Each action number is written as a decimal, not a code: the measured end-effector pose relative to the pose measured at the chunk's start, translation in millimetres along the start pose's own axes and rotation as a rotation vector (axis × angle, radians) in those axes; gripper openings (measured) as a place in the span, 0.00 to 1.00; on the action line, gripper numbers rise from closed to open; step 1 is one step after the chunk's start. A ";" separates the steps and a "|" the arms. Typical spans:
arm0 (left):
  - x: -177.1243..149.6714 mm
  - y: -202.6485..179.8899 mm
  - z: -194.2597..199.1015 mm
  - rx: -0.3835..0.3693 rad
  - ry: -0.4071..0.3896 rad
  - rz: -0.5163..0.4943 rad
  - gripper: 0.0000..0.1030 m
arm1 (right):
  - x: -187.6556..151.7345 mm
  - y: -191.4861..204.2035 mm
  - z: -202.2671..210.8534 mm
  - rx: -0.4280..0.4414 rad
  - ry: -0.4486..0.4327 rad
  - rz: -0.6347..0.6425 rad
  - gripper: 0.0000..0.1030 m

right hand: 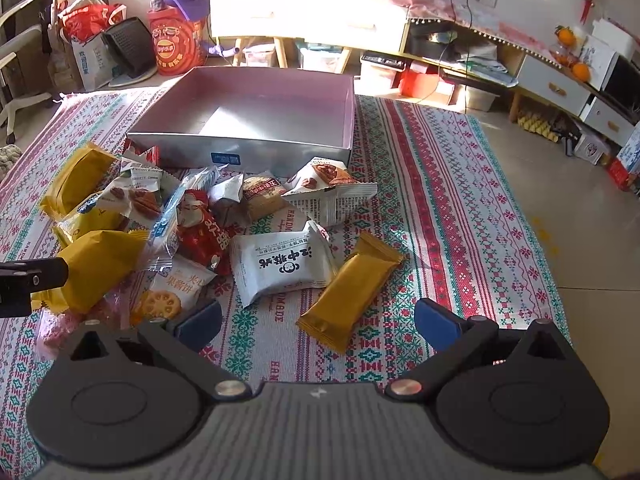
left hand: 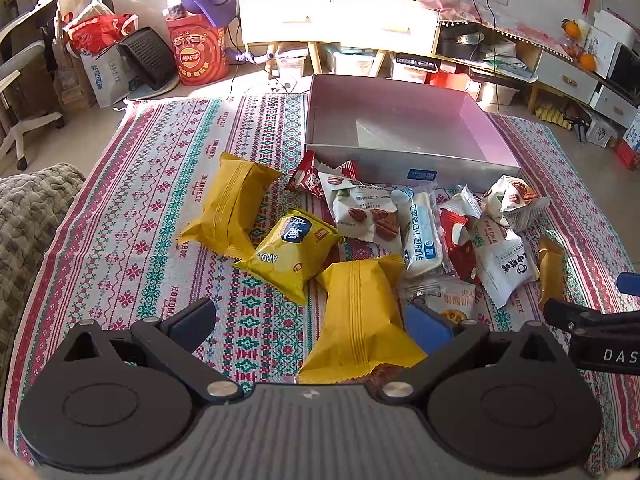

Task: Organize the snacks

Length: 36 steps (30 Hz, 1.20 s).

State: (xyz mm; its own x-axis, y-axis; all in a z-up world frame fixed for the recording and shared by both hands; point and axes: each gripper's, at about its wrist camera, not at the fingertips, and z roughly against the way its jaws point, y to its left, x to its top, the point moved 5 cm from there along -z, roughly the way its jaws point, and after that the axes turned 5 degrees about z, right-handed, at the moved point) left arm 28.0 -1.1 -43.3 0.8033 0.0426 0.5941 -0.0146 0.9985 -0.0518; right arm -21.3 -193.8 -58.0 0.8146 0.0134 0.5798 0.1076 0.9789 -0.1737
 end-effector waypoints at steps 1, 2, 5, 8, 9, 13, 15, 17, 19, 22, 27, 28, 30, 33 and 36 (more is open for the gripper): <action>0.0 -0.2 -0.1 -0.001 0.001 -0.002 1.00 | 0.2 -0.2 0.1 0.000 0.000 -0.001 1.00; 0.0 -0.4 -0.2 -0.003 0.001 -0.003 1.00 | 0.3 -0.4 0.3 0.000 0.000 -0.001 1.00; -0.2 -1.1 -0.3 -0.005 0.002 -0.010 1.00 | 0.4 -0.6 0.2 0.000 0.000 -0.001 1.00; -0.2 -1.0 -0.8 -0.007 0.004 -0.012 1.00 | 0.6 -0.7 -0.1 -0.001 0.002 0.000 1.00; -0.2 -1.0 -0.9 -0.008 0.004 -0.012 1.00 | 0.5 -0.7 -0.3 -0.001 0.003 0.000 1.00; -0.1 -1.1 -0.9 -0.009 0.005 -0.012 1.00 | 0.5 -0.5 -0.5 -0.001 0.003 0.001 1.00; -0.2 -1.3 -0.8 -0.011 0.007 -0.012 1.00 | 0.5 -0.2 -0.7 -0.002 0.004 0.001 1.00; 0.1 -1.3 -0.8 -0.013 0.007 -0.014 1.00 | 0.0 -0.1 -1.4 -0.007 0.007 0.001 1.00; -0.3 -2.0 -0.7 -0.015 0.008 -0.017 1.00 | -0.6 -0.6 -2.6 -0.008 0.010 -0.001 1.00; 1.2 -1.5 -0.4 -0.019 0.008 -0.028 1.00 | -0.8 -1.0 -3.8 -0.005 0.015 -0.003 1.00; 7.6 2.6 -0.8 -0.039 0.026 -0.078 1.00 | -0.4 -3.9 -5.6 0.007 0.039 -0.005 1.00; 8.2 3.2 -1.2 -0.057 0.040 -0.086 1.00 | 0.2 -4.7 -6.2 0.015 0.050 -0.005 1.00; 9.0 4.1 -0.9 -0.117 0.068 -0.089 1.00 | 2.1 -5.5 -7.2 0.064 0.067 -0.008 1.00; 10.0 7.3 -1.7 -0.189 0.108 -0.081 1.00 | 5.2 -9.3 -10.1 0.155 0.102 -0.046 0.99; 11.4 15.3 -7.1 -0.213 0.136 -0.048 0.99 | 9.7 -14.3 -15.8 0.203 0.122 -0.078 0.98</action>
State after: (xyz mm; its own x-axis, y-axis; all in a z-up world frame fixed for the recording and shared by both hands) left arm 41.2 14.4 -43.0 0.8727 -0.0236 0.4876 0.1396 0.9692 -0.2029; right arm -6.0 -210.9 -62.4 0.8726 -0.0767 0.4823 0.0664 0.9971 0.0384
